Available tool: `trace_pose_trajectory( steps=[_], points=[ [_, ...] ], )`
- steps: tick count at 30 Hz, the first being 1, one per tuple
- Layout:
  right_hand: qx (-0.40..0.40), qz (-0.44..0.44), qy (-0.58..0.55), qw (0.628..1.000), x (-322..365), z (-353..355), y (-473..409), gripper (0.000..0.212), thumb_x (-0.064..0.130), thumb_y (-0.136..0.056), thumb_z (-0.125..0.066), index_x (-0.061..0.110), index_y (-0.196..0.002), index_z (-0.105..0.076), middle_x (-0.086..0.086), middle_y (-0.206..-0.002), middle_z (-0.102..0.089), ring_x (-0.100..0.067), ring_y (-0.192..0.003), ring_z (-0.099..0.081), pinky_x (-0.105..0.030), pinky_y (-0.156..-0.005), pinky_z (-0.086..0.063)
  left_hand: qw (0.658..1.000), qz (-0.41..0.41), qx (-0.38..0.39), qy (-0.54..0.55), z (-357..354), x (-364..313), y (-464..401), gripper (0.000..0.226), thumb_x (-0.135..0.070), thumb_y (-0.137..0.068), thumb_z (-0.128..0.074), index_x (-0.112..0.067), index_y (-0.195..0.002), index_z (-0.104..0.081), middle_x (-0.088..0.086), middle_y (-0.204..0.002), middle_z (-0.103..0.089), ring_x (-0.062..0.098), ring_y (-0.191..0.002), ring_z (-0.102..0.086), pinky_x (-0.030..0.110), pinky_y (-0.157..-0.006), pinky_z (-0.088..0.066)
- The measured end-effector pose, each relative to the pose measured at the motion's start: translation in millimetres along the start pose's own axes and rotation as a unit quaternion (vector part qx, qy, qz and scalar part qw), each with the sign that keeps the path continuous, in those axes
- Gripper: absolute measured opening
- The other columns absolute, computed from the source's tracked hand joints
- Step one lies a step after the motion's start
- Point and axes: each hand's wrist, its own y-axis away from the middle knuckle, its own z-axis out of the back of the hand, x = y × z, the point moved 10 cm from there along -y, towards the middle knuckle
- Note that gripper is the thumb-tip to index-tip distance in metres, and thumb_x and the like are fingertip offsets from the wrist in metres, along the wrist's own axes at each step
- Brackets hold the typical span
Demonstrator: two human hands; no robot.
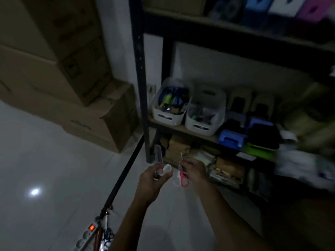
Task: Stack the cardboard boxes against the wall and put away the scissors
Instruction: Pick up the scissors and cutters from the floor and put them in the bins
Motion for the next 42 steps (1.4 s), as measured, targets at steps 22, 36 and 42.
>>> trace_pose_trajectory(
  steps=[22,36,42],
  points=[
    [-0.101,0.1,0.282,0.949,207,74,-163,0.026,0.017,-0.098,-0.054,0.001,-0.112,-0.068,-0.019,-0.122,-0.064,-0.035,-0.113,-0.061,-0.036,-0.084,-0.05,0.989,-0.107,0.098,-0.001,-81,-132,-159,0.024,-0.023,-0.085,-0.073,-0.017,-0.108,-0.071,-0.004,-0.098,-0.072,0.005,-0.093,-0.066,0.021,-0.08,-0.054],
    [-0.116,0.184,0.025,0.976,192,106,-156,0.032,0.013,-0.097,-0.054,0.033,-0.075,-0.066,-0.009,-0.102,-0.073,-0.027,-0.096,-0.069,-0.049,-0.089,-0.057,0.935,-0.072,0.112,-0.329,-141,-129,-261,0.043,-0.054,-0.089,-0.056,-0.023,-0.118,-0.066,0.009,-0.111,-0.07,0.027,-0.102,-0.064,0.038,-0.086,-0.052],
    [-0.133,0.201,0.004,0.971,197,111,-155,0.037,0.011,-0.097,-0.052,0.035,-0.071,-0.062,-0.011,-0.098,-0.074,-0.029,-0.094,-0.069,-0.048,-0.085,-0.058,0.935,-0.01,0.123,-0.332,-161,-112,-291,0.046,-0.027,-0.093,-0.059,-0.01,-0.135,-0.051,0.015,-0.129,-0.059,0.034,-0.118,-0.055,0.039,-0.097,-0.046]
  ],
)
